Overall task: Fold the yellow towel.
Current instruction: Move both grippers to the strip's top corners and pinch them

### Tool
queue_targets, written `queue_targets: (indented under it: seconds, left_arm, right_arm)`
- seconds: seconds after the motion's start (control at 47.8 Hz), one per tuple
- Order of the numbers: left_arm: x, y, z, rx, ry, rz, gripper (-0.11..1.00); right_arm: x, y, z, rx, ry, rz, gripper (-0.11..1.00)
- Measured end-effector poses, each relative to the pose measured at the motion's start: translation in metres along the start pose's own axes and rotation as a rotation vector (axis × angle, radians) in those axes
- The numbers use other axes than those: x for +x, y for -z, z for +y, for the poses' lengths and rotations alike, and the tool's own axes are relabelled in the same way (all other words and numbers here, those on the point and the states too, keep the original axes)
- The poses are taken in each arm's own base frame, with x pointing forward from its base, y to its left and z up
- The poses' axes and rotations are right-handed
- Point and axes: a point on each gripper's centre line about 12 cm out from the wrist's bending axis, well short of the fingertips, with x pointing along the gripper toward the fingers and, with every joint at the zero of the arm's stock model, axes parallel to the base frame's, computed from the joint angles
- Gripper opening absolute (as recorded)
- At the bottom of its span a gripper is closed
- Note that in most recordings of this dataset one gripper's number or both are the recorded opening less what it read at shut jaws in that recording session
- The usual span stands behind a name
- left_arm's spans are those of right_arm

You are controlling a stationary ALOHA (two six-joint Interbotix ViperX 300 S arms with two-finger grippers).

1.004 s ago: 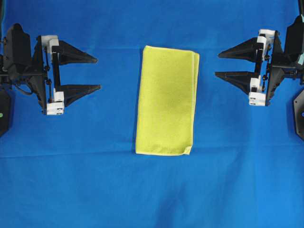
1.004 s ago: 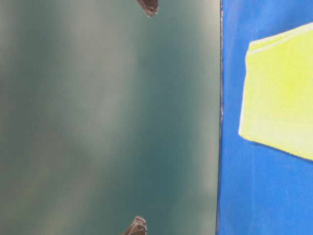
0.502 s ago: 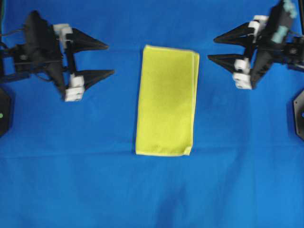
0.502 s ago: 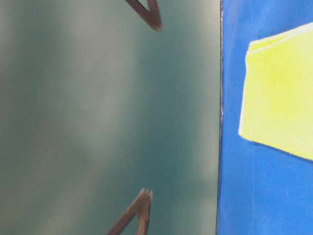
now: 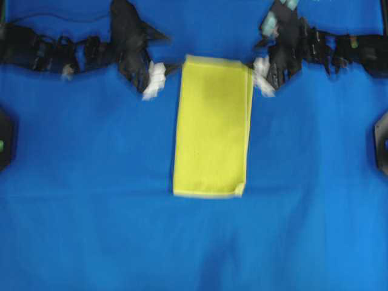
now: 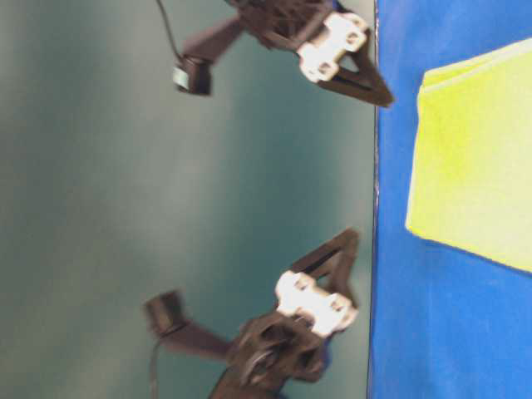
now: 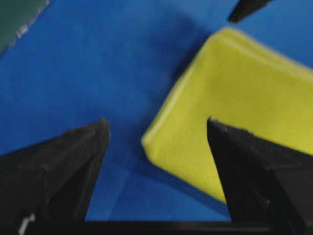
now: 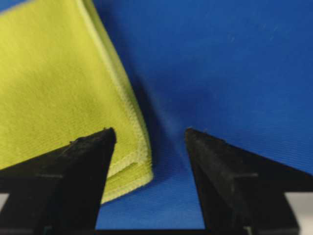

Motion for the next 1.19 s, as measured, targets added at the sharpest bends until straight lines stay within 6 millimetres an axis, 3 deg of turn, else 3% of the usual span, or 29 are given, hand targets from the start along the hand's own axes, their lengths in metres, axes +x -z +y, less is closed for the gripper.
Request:
queue_targets:
  seconds: [0.314,0.46,0.544,0.69,0.753,1.004,1.192]
  left_arm:
    - [0.041,0.033,0.01,-0.009,-0.022,0.089,0.77]
    - [0.055,0.043,0.012,-0.009,-0.026,0.113,0.71]
    - [0.058,0.043,0.012,0.0,-0.025,0.118,0.55]
    - [0.058,0.045,0.007,0.065,-0.009,0.129,0.14]
    - [0.058,0.045,0.006,0.081,-0.007,0.129,0.03]
    - [0.057,0.045,0.005,0.104,-0.004,0.134,0.03]
    - [0.046,0.026,0.007,0.144,-0.004,0.126,0.03]
  right_arm:
    - [0.024,0.019,-0.003,0.002,0.007,0.084,0.62]
    - [0.029,0.022,-0.002,0.001,0.006,0.096,0.59]
    - [0.029,0.021,-0.003,-0.004,0.007,0.095,0.49]
    - [0.029,0.02,-0.002,-0.018,0.005,0.092,0.07]
    - [0.029,0.021,-0.002,-0.019,0.005,0.094,0.03]
    - [0.029,0.02,-0.002,-0.015,0.005,0.09,0.03]
    - [0.022,0.009,-0.002,-0.015,0.008,0.067,0.03]
